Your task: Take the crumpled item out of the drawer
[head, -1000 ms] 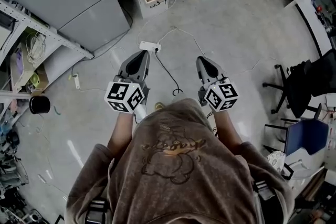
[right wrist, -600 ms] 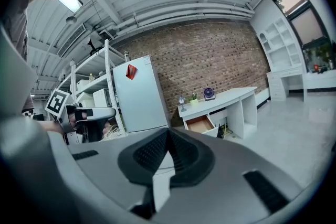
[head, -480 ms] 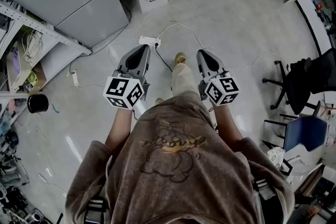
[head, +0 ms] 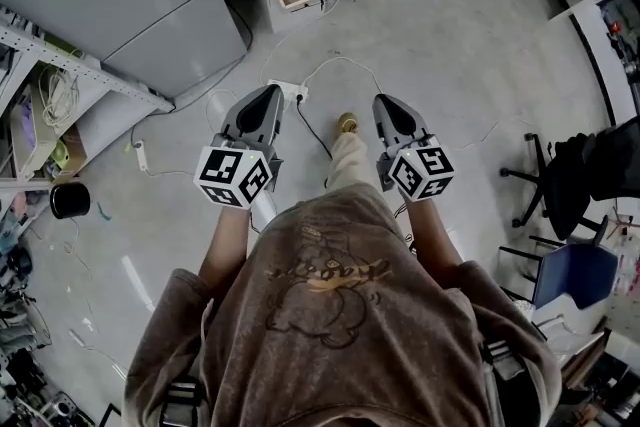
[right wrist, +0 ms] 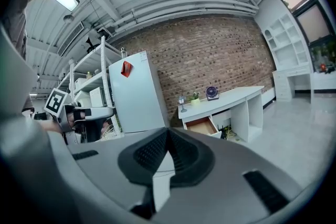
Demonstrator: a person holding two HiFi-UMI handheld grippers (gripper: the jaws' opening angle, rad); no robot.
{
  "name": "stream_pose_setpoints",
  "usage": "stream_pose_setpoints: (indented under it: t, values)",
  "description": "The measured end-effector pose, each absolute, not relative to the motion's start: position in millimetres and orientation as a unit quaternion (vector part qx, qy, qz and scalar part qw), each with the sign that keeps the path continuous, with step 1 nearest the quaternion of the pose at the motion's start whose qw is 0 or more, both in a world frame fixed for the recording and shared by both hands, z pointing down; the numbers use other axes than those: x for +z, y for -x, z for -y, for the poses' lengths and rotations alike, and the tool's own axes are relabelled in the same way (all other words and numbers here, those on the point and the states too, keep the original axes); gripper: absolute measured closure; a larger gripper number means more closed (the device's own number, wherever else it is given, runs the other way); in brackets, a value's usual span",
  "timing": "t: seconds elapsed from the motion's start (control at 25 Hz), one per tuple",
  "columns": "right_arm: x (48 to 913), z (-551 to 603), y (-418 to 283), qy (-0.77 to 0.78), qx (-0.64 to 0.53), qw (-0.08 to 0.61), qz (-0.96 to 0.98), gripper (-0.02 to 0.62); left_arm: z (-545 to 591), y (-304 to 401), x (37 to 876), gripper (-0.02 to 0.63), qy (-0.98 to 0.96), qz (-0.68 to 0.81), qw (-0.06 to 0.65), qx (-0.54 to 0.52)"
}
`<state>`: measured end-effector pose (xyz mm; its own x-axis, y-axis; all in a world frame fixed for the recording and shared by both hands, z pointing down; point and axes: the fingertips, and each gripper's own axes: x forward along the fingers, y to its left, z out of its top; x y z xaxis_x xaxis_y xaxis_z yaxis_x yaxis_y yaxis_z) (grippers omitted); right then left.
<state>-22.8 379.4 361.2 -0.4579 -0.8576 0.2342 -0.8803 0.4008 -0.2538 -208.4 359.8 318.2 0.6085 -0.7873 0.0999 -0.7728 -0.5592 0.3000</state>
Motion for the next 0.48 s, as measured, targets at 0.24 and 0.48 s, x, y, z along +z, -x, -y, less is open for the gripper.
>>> stream_pose_setpoints:
  t: [0.24, 0.48]
  values:
    - [358.6, -323.8, 9.2, -0.511, 0.165, 0.036, 0.843, 0.598, -312.4, 196.9, 322.2, 0.598, -0.877, 0.452, 0.163, -0.023]
    - [354.9, -267.1, -7.4, -0.501, 0.164, 0.042, 0.849, 0.598, -255.9, 180.4, 319.1, 0.598, -0.872, 0.461, 0.164, -0.022]
